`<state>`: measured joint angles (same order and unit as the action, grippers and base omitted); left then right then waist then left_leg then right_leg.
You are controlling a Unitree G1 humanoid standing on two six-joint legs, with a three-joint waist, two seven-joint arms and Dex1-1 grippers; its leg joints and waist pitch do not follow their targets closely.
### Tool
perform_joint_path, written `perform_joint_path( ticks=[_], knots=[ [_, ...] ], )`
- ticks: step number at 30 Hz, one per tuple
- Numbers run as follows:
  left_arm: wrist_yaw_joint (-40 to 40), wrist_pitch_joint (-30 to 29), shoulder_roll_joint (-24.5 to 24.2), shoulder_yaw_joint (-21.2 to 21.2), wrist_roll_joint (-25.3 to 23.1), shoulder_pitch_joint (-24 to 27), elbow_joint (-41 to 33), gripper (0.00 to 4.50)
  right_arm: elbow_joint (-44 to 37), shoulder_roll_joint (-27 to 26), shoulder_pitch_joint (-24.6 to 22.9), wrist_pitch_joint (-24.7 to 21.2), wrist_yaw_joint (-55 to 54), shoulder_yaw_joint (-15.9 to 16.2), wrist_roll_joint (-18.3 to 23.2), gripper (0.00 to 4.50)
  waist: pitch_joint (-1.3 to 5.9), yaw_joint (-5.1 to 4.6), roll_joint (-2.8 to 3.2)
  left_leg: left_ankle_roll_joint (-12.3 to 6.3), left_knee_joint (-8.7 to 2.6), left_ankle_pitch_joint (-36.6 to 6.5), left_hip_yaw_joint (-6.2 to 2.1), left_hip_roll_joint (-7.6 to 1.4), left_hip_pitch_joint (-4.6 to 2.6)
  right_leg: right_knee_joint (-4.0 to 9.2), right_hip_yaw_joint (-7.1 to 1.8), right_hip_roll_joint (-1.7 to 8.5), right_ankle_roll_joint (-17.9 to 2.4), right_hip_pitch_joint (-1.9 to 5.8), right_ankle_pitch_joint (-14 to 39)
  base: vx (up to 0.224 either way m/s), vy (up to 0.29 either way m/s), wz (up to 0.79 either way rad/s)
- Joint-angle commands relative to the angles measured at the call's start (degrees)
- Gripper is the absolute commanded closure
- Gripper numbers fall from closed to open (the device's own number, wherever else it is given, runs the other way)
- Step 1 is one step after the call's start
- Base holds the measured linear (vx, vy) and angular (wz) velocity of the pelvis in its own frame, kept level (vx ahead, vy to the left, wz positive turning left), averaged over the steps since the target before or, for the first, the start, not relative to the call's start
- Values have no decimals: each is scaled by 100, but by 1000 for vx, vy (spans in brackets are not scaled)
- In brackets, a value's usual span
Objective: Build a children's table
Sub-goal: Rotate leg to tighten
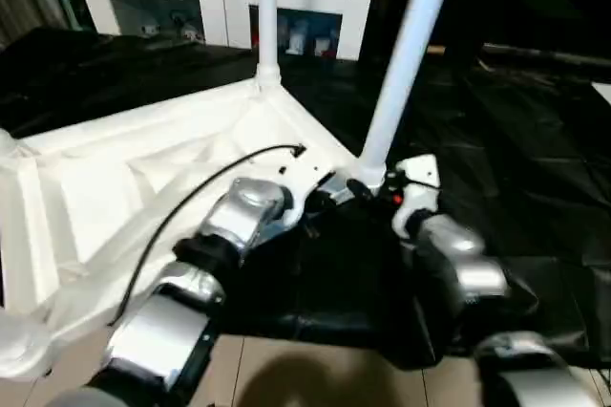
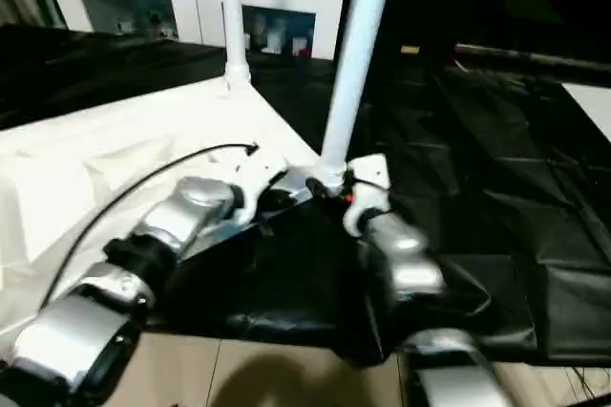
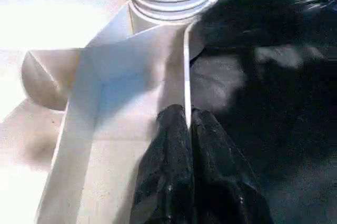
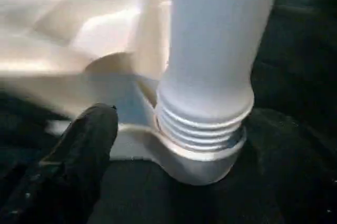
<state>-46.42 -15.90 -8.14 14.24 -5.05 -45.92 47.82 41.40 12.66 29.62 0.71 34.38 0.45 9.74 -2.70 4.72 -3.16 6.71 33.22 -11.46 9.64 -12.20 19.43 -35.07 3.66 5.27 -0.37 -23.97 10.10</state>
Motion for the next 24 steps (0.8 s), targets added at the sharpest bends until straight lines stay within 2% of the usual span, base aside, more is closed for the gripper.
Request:
perform_joint_path(
  ticks=[1,6,7,11,14,16,18,21,24],
  knots=[
    [-816,36,-161,197,174,362,-99,450,-327,285,-129,-87,786,159,94,31,331,62,-115,-848,-327,-548,71,-20,113,384,-203,239,-1228,393,854,0,0,0],
    [-1830,-59,-556,450,383,665,-691,450,-694,793,-349,-130,1638,266,204,31,331,73,-96,-760,-345,-664,71,-63,81,367,-200,240,-1343,365,956,0,0,0],
    [-2134,-91,-685,525,436,759,-879,450,-828,910,-412,-200,1855,318,226,31,324,69,-94,-736,-351,-698,69,-69,97,367,-201,245,-1339,374,985,0,0,0],
    [-2900,-176,-999,652,669,1019,-1460,450,-1311,1143,-613,-595,2480,509,379,31,320,82,-90,-695,-362,-707,69,-82,86,363,-206,242,-1300,379,1009,0,0,0],
    [-3078,-305,-1082,657,731,1097,-1691,450,-1550,1244,-719,-763,2841,693,405,31,306,85,-89,-635,-371,-809,84,-87,69,388,-206,235,-1282,345,1147,0,0,0],
    [-3129,-349,-1106,672,728,1131,-1794,450,-1499,1235,-707,-714,2904,752,329,31,304,98,-92,-531,-379,-879,83,-90,67,403,-208,251,-1226,337,1356,0,0,0],
    [-3137,-390,-1106,687,738,1148,-1868,450,-1375,1162,-639,-644,2865,753,286,56,307,104,-97,-483,-379,-853,80,-85,74,404,-211,257,-1184,343,1400,0,0,0],
    [-3115,-461,-1107,692,776,1179,-1977,450,-1399,1111,-611,-714,2894,725,334,77,320,105,-102,-488,-369,-686,75,-78,91,372,-211,250,-1172,360,1208,0,0,0],
    [-3137,-536,-1134,705,789,1227,-2097,450,-1509,1156,-645,-796,2937,771,350,107,340,106,-98,-544,-351,-474,78,-76,87,322,-207,235,-1277,368,800,0,0,0]
  ],
)
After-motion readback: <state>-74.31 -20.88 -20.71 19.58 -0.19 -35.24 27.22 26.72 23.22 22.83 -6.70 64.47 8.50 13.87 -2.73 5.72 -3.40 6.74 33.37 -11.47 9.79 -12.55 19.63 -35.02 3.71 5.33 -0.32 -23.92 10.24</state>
